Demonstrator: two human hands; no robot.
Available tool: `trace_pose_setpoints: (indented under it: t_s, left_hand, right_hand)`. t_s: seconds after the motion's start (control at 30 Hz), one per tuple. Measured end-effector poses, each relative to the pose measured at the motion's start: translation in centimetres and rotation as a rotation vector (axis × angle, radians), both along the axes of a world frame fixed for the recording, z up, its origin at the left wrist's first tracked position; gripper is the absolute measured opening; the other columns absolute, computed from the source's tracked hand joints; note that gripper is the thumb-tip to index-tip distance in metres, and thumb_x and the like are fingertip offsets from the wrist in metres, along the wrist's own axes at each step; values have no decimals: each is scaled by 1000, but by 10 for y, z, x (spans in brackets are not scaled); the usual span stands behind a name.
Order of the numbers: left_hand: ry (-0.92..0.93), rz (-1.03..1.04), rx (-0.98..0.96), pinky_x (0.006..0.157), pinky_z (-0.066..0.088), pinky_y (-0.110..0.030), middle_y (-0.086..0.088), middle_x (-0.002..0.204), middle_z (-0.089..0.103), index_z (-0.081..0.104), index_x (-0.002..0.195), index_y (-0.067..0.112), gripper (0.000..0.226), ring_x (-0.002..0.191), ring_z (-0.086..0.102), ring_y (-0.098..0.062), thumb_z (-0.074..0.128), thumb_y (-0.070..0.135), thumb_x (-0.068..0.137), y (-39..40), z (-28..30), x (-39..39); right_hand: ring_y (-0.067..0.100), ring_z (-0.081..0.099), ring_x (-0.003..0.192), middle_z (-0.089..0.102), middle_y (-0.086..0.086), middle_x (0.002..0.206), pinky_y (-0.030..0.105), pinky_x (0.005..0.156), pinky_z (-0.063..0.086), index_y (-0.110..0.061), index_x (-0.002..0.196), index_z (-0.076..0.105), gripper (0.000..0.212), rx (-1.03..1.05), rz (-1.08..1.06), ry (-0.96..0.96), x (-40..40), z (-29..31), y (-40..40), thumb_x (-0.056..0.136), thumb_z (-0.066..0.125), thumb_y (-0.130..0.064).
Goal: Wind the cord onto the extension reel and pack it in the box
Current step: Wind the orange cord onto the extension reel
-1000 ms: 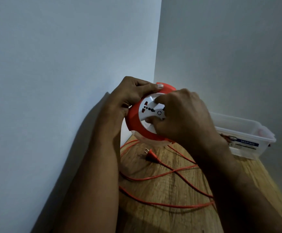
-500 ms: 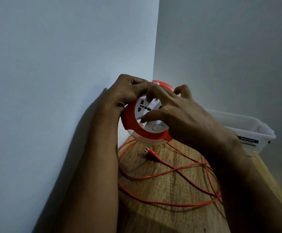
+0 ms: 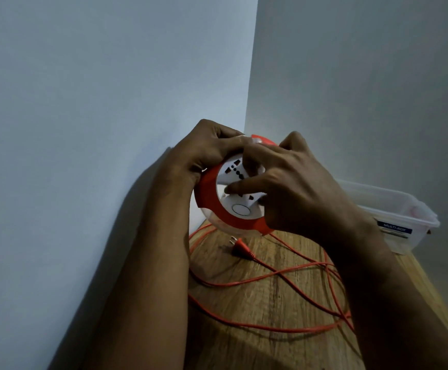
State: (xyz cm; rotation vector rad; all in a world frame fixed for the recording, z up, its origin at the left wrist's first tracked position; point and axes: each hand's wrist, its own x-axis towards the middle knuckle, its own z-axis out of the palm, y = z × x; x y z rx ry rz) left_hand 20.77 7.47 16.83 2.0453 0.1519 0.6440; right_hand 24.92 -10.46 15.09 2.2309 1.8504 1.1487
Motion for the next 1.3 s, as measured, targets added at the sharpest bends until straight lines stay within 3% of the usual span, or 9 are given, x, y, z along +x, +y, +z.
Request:
trace_pose_setpoints:
  t_s: [0.13, 0.23, 0.33, 0.53, 0.63, 0.73, 0.9, 1.07, 1.3]
  left_hand:
    - [-8, 0, -39, 71, 61, -28, 5, 81, 80, 83, 88, 24, 17, 73, 76, -13, 79, 41, 85, -3, 0, -2]
    - [-17, 9, -103, 54, 54, -15, 8, 71, 78, 81, 84, 23, 16, 58, 71, -1, 81, 39, 83, -6, 1, -2]
    - [10, 14, -95, 51, 52, -15, 8, 70, 78, 81, 83, 25, 17, 56, 70, -1, 80, 41, 83, -8, 0, -2]
    - [-18, 41, -100, 60, 54, -21, 13, 69, 77, 78, 82, 30, 20, 68, 73, -7, 72, 48, 88, 0, 5, -9]
    - [-36, 34, -80, 57, 53, -19, 14, 67, 76, 77, 80, 32, 18, 61, 71, -2, 71, 47, 89, 3, 6, -13]
    - [-38, 26, -64, 66, 55, -25, 9, 76, 79, 80, 84, 30, 17, 71, 74, -9, 74, 45, 87, 4, 5, -12]
    - [-4, 34, -29, 73, 54, -28, 5, 78, 79, 82, 83, 24, 24, 78, 73, -13, 74, 46, 88, 3, 5, -7]
    - [25, 52, 1, 69, 55, -23, 2, 81, 80, 83, 91, 20, 24, 71, 73, -7, 74, 42, 90, 2, 4, -5]
    - [-29, 44, -17, 57, 53, -15, 8, 79, 80, 82, 91, 26, 18, 65, 73, -3, 76, 43, 88, -1, 6, -9]
  right_hand:
    - [21, 60, 73, 67, 3, 91, 30, 69, 36, -22, 111, 72, 46, 151, -35, 73, 2, -9, 6, 71, 71, -43]
    - [14, 49, 56, 69, 4, 78, 21, 62, 38, -10, 99, 70, 44, 344, -76, 243, -6, -17, 18, 75, 66, -47]
    - [12, 45, 54, 69, 1, 75, 19, 60, 36, -11, 98, 70, 44, 379, -133, 284, -11, -16, 20, 75, 71, -49]
    - [23, 64, 71, 69, 2, 107, 19, 60, 26, -21, 112, 70, 43, 269, -108, 131, -22, 5, 3, 77, 73, -46]
    - [24, 64, 68, 69, 3, 106, 23, 61, 28, -22, 107, 73, 39, 224, -123, 56, -27, 4, 4, 74, 78, -42]
    - [24, 62, 85, 67, 1, 105, 26, 64, 30, -25, 104, 74, 34, 167, -106, 27, -26, 8, 3, 71, 80, -32]
    - [24, 44, 125, 46, 4, 136, 45, 97, 37, -36, 126, 60, 60, -92, -87, 77, -21, 8, 4, 71, 83, -22]
    - [20, 9, 128, 20, 2, 152, 46, 107, 26, -46, 135, 49, 67, -174, -156, 106, -24, 7, 0, 77, 78, -28]
    - [29, 57, 107, 56, 8, 125, 41, 81, 43, -34, 118, 68, 59, 69, -88, 59, -7, 0, 6, 61, 83, -40]
